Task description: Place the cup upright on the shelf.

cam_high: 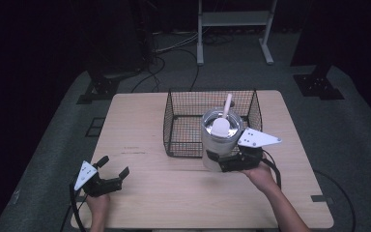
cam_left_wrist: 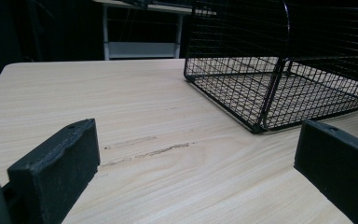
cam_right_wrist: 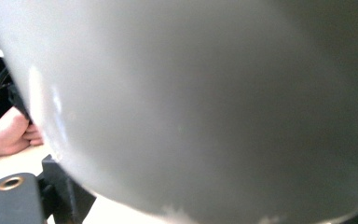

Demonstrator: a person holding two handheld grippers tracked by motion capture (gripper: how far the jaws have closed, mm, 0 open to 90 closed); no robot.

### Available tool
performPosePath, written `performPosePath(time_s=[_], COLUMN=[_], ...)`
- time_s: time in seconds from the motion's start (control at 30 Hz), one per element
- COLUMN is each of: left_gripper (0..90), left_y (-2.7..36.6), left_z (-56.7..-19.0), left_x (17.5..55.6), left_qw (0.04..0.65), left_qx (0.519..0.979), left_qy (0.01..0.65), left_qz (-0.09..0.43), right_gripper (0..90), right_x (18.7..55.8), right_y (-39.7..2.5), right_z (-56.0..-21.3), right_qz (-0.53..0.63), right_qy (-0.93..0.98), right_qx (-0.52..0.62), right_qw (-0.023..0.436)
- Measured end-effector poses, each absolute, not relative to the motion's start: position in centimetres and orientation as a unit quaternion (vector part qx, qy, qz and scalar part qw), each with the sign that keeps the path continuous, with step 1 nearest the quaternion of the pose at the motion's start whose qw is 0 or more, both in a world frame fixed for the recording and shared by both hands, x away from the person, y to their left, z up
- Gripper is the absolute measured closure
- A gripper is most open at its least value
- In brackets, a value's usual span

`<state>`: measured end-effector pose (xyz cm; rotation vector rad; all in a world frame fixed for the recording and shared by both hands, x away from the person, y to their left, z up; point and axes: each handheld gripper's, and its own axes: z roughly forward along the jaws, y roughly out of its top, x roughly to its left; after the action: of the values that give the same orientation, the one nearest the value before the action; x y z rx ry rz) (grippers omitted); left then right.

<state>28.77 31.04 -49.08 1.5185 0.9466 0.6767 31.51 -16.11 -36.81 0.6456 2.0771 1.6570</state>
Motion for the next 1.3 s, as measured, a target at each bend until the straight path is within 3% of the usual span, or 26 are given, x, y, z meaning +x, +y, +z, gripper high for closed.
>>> performPosePath(time_s=[1.3], left_gripper=[0.0], left_y=[31.1], left_z=[-49.1], left_x=[28.8], left_qw=[0.578], left_qx=[0.65], left_qy=[0.401], left_qz=[0.287], right_gripper=[9.4], right_x=[43.3], right_y=[-10.3], right_z=[-31.5], right_qz=[0.583], right_qy=[0.748], right_qx=[0.224], right_qw=[0.225])
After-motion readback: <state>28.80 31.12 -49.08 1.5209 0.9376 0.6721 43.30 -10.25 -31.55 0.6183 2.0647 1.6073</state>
